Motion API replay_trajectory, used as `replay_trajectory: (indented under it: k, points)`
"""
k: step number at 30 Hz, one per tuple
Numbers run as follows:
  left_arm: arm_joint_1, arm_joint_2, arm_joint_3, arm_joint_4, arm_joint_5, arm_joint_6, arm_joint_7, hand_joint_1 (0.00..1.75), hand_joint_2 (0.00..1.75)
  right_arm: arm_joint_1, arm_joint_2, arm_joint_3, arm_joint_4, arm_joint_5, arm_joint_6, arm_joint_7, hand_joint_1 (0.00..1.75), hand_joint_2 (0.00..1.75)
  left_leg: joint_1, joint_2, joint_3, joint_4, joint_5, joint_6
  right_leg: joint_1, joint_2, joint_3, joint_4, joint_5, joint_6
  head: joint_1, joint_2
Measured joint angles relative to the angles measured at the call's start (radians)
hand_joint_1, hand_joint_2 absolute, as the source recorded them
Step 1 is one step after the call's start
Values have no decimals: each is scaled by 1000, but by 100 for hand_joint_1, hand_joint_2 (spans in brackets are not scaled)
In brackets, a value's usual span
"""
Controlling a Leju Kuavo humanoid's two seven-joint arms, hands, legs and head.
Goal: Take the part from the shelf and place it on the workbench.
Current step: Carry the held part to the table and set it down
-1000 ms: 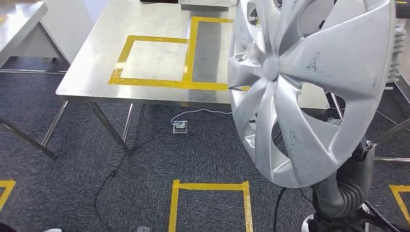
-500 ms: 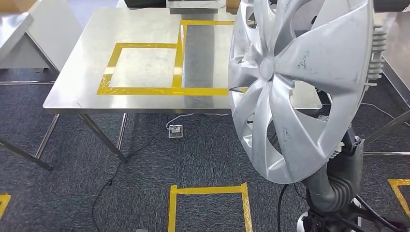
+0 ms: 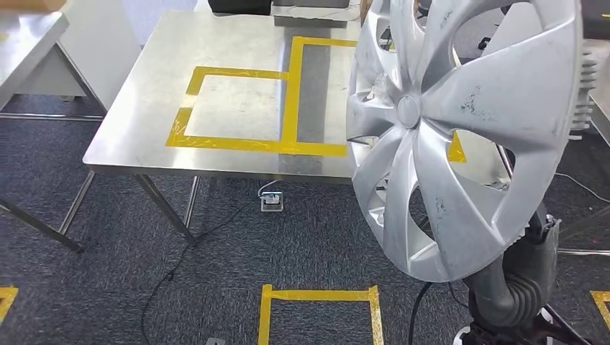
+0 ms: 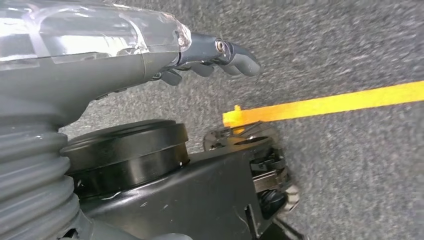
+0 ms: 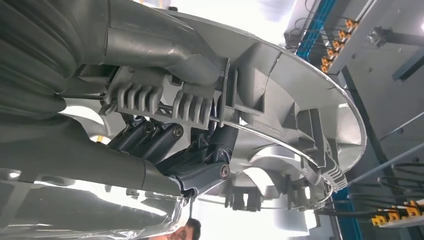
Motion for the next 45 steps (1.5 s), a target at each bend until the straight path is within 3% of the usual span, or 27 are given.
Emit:
replay_trajectory:
  k: [1,3,7,9,12,13,14,16,17,18,21,23,26,27,28,29,31,33,35,38,40,42,43,44,45]
  points:
    - [0,-3,0,0,0,0,0,0,175,0,-1,-2,0,0,1,0,175,175,-3,0,9,-1,-8,-1,7,0,12,-54,38,-15,-1,0]
    - [-1,-9,0,0,0,-1,0,0,175,0,-2,-6,-2,0,2,-1,175,175,-1,2,13,-5,-17,-8,19,-1,28,-125,67,-38,-2,0]
    - [-2,-15,0,0,1,-2,-1,0,175,3,-5,-11,-6,0,3,-1,175,175,2,3,24,15,-17,-31,16,-1,71,-180,64,-45,6,0]
    - [-5,-14,0,0,2,-2,-1,0,175,2,-5,-13,-6,0,3,-1,175,175,4,-4,-19,94,-45,-39,8,-2,98,-195,60,-44,-2,0]
    - [-3,-11,0,0,2,-2,-1,0,175,3,-4,-13,-6,0,3,-1,175,175,13,-5,-128,228,-98,-53,2,-1,121,-197,39,-39,-10,0]
    - [-2,-10,0,0,2,-2,-1,0,175,4,-4,-13,-6,0,3,-1,175,175,16,-5,-144,226,-87,-58,0,0,131,-196,30,-35,-13,0]
    - [-1,-9,0,0,2,-2,-1,0,175,4,-4,-13,-6,0,3,-1,175,175,19,-3,-144,193,-54,-63,-3,0,144,-194,20,-30,-16,0]
    - [0,-8,0,0,2,-2,-1,0,175,4,-4,-13,-5,0,3,-1,175,175,23,1,-120,84,38,-69,-8,1,170,-189,-2,-17,-25,0]
    - [0,-7,0,0,2,-2,-1,0,175,4,-4,-13,-5,0,4,-1,175,175,22,4,-109,42,65,-65,-9,2,177,-186,-13,-10,-31,0]
    - [1,-7,0,0,2,-2,-1,0,175,3,-4,-13,-5,0,4,-2,175,175,20,6,-103,19,78,-58,-9,2,181,-185,-22,-2,-34,0]
    - [2,-5,0,0,2,-2,0,0,175,2,-5,-13,-6,0,4,-2,175,175,16,6,-95,11,74,-33,-11,1,187,-178,-33,17,-34,0]
    - [2,-5,0,0,3,-2,-1,0,175,2,-5,-13,-6,0,4,-2,175,175,19,4,-81,7,67,-22,-13,1,161,-118,-41,24,-29,0]
    - [2,-5,0,0,3,-2,-1,0,175,2,-5,-13,-7,0,4,-2,175,175,18,4,-59,5,48,-11,-14,2,46,67,-105,33,-14,0]
    - [2,-5,0,0,3,-2,-1,0,175,2,-5,-13,-6,0,4,-2,175,175,17,4,-50,5,40,-10,-14,1,14,105,-124,34,-9,0]
    - [2,-5,0,0,3,-2,-1,0,175,2,-5,-13,-6,0,4,-2,175,175,15,3,-40,4,32,-9,-13,2,-5,112,-125,32,-5,0]
    - [2,-5,0,0,3,-2,-1,0,175,2,-5,-13,-6,0,4,-2,175,175,13,2,-28,4,24,-9,-12,2,-9,86,-101,26,0,0]
    - [2,-5,0,0,3,-2,-1,0,175,2,-5,-13,-6,0,4,-2,175,175,9,1,-2,3,6,-11,-4,2,15,-30,-3,6,6,0]
    - [0,-8,0,0,3,-2,-1,0,175,2,-5,-14,-6,0,4,-2,175,175,7,-1,11,1,-9,-18,6,2,37,-114,46,-15,7,0]
    - [-1,-10,-1,0,3,-2,-1,0,175,3,-5,-14,-7,0,4,-2,175,175,4,0,19,3,-13,-30,11,3,47,-136,42,-26,7,0]
    - [-2,-10,-1,0,3,-2,-1,0,175,4,-5,-14,-9,0,4,-2,175,175,3,0,13,40,-23,-43,3,2,81,-166,50,-34,3,0]
    - [-4,-9,-1,0,3,-2,-1,0,175,3,-4,-14,-9,0,4,-3,175,175,5,-3,-41,136,-64,-51,1,1,99,-176,45,-38,-6,0]
    - [-3,-8,-1,0,3,-2,-1,0,175,3,-4,-14,-8,0,4,-3,175,175,7,-4,-114,233,-104,-61,1,1,108,-176,34,-40,-13,0]
    - [-2,-7,-1,0,3,-2,-1,0,175,4,-4,-14,-8,0,4,-3,175,175,9,-4,-137,247,-100,-64,1,2,115,-176,27,-39,-16,0]
    - [-1,-7,-1,0,3,-2,-1,0,175,5,-4,-14,-8,0,4,-3,175,175,11,-3,-145,230,-74,-66,0,3,124,-175,20,-37,-18,0]
    - [-1,-6,-1,0,3,-2,-1,0,175,5,-4,-14,-8,0,4,-3,175,175,12,-3,-136,182,-26,-66,0,3,136,-175,11,-34,-21,0]
